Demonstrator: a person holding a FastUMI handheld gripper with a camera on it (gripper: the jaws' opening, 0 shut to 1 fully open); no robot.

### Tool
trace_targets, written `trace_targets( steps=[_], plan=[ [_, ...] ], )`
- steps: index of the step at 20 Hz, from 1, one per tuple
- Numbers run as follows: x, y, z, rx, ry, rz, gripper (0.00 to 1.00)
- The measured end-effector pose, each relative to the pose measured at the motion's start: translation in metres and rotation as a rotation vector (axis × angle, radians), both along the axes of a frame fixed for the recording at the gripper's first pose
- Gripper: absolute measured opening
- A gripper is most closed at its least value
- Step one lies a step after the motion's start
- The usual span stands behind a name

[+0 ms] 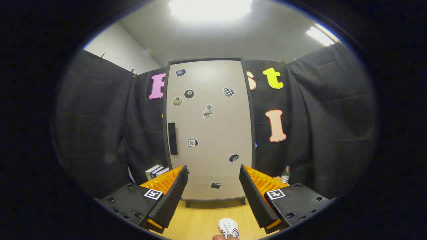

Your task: Open the shoe cabinet door, grab the shoes and put them into the shoe cabinet, then close the shoe cabinet door.

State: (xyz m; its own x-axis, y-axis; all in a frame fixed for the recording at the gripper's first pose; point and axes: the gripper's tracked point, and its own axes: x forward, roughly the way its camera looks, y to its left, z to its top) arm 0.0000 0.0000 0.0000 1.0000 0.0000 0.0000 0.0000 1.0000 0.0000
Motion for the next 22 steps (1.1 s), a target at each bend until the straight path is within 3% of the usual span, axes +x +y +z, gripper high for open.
trace_targets(
  steps=[12,22],
  plan=[
    [-0.012,0.001,0.009,-0.065,0.000,-0.027,0.97],
    [0.010,0.007,0.010,-0.070,0.036,-0.022,0.97]
  ],
)
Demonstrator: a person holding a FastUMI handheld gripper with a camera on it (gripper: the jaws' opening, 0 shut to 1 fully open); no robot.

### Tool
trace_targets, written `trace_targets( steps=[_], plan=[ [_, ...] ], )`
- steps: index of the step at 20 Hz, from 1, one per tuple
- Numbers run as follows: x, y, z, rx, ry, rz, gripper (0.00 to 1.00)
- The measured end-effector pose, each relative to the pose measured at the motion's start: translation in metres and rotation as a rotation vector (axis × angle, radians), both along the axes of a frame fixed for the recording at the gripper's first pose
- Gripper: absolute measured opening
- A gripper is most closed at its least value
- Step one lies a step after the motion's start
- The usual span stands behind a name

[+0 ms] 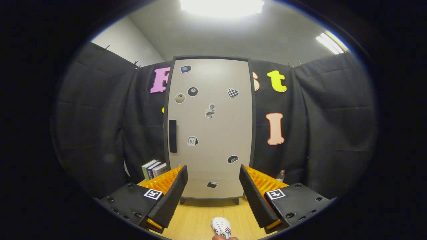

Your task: Open the shoe cabinet door, grab the shoes and put them into the shoe cabinet, then close the shoe cabinet door.

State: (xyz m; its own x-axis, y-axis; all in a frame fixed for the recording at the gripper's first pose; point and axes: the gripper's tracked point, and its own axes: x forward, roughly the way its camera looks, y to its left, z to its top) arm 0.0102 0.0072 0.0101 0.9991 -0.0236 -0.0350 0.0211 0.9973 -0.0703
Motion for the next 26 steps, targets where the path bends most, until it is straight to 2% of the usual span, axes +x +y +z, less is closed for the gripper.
trace_targets(
  steps=[4,10,17,20,26],
  plan=[
    [0.024,0.005,-0.004,0.026,0.041,0.004,0.97],
    [0.067,0.017,0.011,-0.033,0.034,0.018,0.97],
    [0.136,0.072,0.005,-0.079,0.077,0.109,0.97],
    [0.159,0.102,0.001,-0.056,0.088,0.152,0.98],
    [0.205,0.133,-0.004,-0.076,0.064,0.169,0.97]
  ],
)
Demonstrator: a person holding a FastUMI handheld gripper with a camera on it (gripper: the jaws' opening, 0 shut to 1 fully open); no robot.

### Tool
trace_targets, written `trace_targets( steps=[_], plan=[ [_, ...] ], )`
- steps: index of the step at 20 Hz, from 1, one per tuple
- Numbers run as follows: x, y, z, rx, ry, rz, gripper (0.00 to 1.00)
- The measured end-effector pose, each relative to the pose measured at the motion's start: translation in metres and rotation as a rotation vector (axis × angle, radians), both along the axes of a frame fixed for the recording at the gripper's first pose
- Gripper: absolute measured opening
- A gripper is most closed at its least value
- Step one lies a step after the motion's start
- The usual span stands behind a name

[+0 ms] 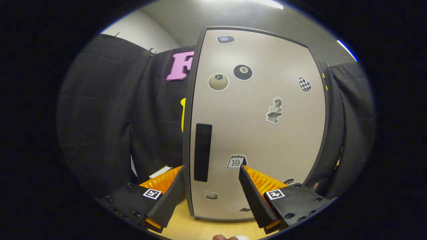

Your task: Open the shoe cabinet door, grab the shoes and put them into the shoe cabinet, then close the shoe cabinet door.

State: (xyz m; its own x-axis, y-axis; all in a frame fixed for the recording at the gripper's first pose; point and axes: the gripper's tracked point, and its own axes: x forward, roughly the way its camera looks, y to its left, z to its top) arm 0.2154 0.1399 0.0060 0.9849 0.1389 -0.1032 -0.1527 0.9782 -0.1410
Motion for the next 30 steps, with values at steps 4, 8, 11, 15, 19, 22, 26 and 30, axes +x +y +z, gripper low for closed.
trace_targets(
  steps=[4,8,11,15,19,22,26,30],
  plan=[
    [0.030,0.006,-0.001,0.010,-0.005,-0.023,0.97],
    [0.057,0.004,-0.006,0.026,0.007,-0.058,0.97],
    [0.066,0.007,-0.011,0.045,0.028,-0.063,0.97],
    [0.069,0.022,-0.017,0.078,0.056,-0.032,0.68],
    [0.068,0.027,-0.017,0.064,0.070,-0.044,0.37],
    [0.068,0.027,-0.018,0.103,0.091,-0.057,0.34],
    [0.068,0.029,-0.016,0.098,0.094,-0.037,0.16],
    [0.060,0.028,-0.018,0.079,0.103,0.011,0.10]
  ],
)
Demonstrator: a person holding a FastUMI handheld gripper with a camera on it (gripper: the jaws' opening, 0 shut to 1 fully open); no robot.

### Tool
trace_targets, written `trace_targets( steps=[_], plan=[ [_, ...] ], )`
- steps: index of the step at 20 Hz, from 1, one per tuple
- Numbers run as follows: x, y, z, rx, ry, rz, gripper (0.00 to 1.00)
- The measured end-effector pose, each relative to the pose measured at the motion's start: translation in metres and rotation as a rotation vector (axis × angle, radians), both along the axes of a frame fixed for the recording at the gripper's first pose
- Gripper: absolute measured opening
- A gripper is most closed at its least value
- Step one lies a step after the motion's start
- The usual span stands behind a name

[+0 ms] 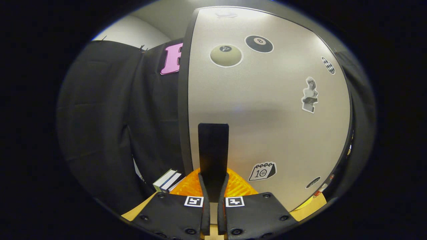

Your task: Open the shoe cabinet door, grab the shoes and put them into the shoe cabinet, then close the shoe cabinet door.

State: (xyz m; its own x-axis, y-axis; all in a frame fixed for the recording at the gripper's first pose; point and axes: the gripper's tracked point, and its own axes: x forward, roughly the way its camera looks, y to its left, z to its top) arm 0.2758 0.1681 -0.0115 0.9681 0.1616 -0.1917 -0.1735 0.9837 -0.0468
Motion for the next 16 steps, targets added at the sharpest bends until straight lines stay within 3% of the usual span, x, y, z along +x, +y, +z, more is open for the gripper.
trace_targets(
  steps=[10,16],
  plan=[
    [-0.032,-0.005,0.005,0.014,-0.012,0.032,0.10],
    [-0.073,-0.014,0.015,0.023,-0.025,0.059,0.10]
  ],
)
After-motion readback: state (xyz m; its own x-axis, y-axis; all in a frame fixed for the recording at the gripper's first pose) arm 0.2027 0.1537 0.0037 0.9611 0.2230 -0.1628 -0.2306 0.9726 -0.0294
